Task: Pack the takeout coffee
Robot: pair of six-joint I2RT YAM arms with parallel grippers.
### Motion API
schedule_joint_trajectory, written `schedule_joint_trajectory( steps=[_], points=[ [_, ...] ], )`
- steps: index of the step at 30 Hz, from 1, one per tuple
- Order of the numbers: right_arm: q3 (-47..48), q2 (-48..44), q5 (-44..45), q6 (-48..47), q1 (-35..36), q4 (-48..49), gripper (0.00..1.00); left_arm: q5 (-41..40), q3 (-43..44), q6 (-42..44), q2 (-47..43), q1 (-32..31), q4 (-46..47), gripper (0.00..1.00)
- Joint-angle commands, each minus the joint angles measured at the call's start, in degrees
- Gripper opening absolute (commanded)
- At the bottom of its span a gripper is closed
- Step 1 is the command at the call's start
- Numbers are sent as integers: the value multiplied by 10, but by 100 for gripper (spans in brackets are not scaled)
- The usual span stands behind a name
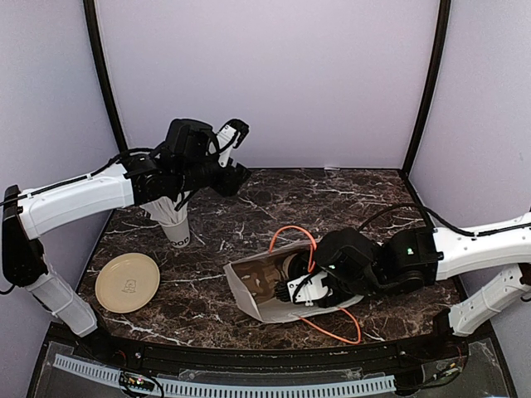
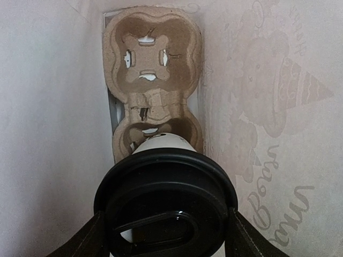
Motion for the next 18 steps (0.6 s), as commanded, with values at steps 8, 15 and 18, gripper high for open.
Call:
schedule_joint_trajectory(
  steps=[8,15,18],
  points=[
    [-28,27,33,-15,3,57,49,22,-24,4,-3,14,34,60],
    [-19,47,8,-3,-8,55,49,31,-37,3,-8,23,40,60],
    [-3,56,-21,12,-24,42,49,36,-45,2,-12,27,42,60]
  ],
)
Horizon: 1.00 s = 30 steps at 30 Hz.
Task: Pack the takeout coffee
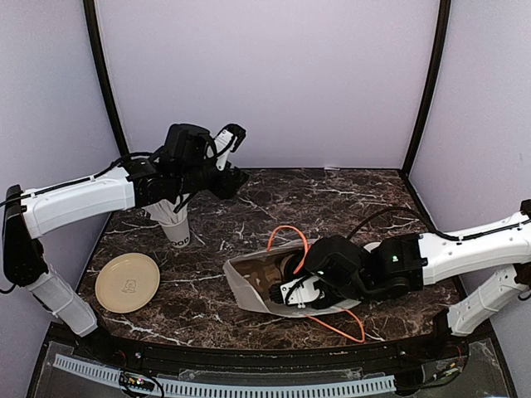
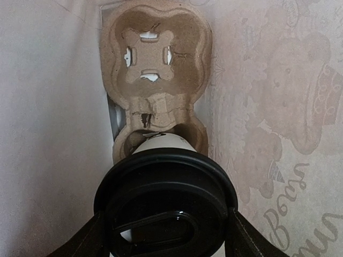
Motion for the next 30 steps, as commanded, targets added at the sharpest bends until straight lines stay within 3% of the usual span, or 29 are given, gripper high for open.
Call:
schedule_joint_trajectory(
  steps=[1,15,30],
  points=[
    [24,21,-52,26,-23,-17,49,13,-17,2,-14,7,17,60],
    [240,154,-246,50,-106,-247,48,17,-65,1,-61,25,22,60],
    [479,300,-369,14,-173,-459,45,0,-108,4,-135,51,-17,61]
  ],
)
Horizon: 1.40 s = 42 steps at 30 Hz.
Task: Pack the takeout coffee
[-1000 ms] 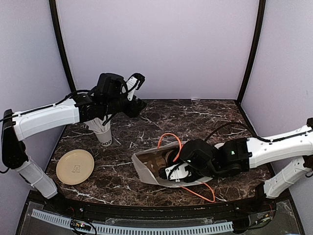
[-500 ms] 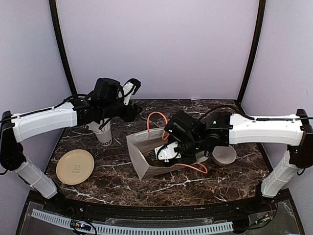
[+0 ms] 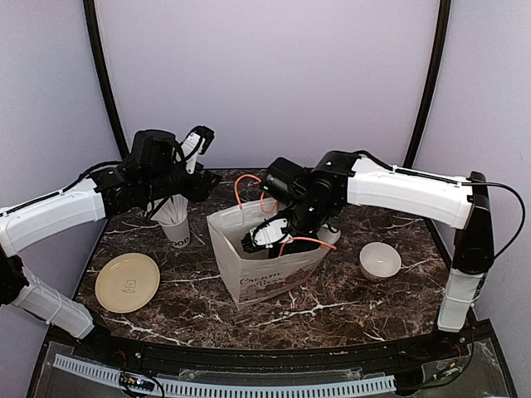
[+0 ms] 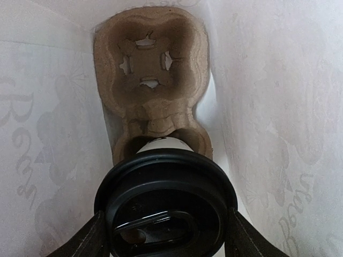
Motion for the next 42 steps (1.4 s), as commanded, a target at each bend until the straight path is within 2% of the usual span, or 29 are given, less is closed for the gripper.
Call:
schedule_joint_trajectory(
  steps=[1,19,23,31,37,42],
  points=[
    [49,33,-97,-14,-18,-98,45,-8,-4,5,-23,7,-21,61],
    [125,159,-122,-54,-95,-71,46,8,31,-3,-8,10,-37,61],
    [119,154,-110,-26,-90,-60,46,7,33,-18,-25,10,-50,61],
    [69,90,9,57,-10,-1,50,16,26,-38,-70,10,-51,61],
    [86,100,9,59,-21,-25,55,50,24,-40,-77,9,-62,61],
    [119,74,-25,50,-23,-46,65,140,30,-44,-93,10,-78,61]
  ],
)
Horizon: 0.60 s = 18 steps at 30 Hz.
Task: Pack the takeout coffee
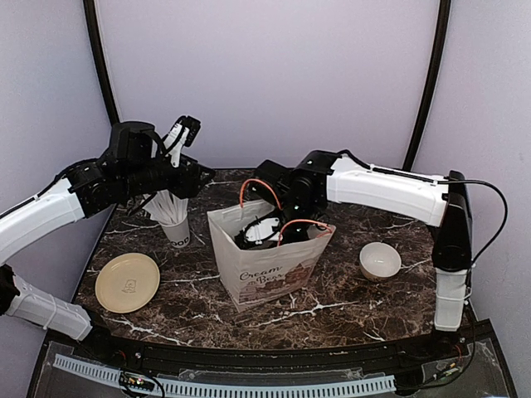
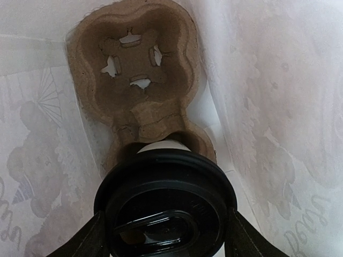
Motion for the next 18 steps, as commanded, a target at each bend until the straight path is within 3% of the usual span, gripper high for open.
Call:
schedule_joint_trajectory(
  steps=[1,7,18],
  points=[
    [37,-19,-25,-1,-6,6,67,117,15,-6,-31,3,-20,61],
    [69,-53,-75,-6,-6,-4,84,219,29,-29,-23,2,-30,62],
    [68,-70,-79,12,-11,1,90,295,35,-30,7,-7,-23,64]
  ],
)
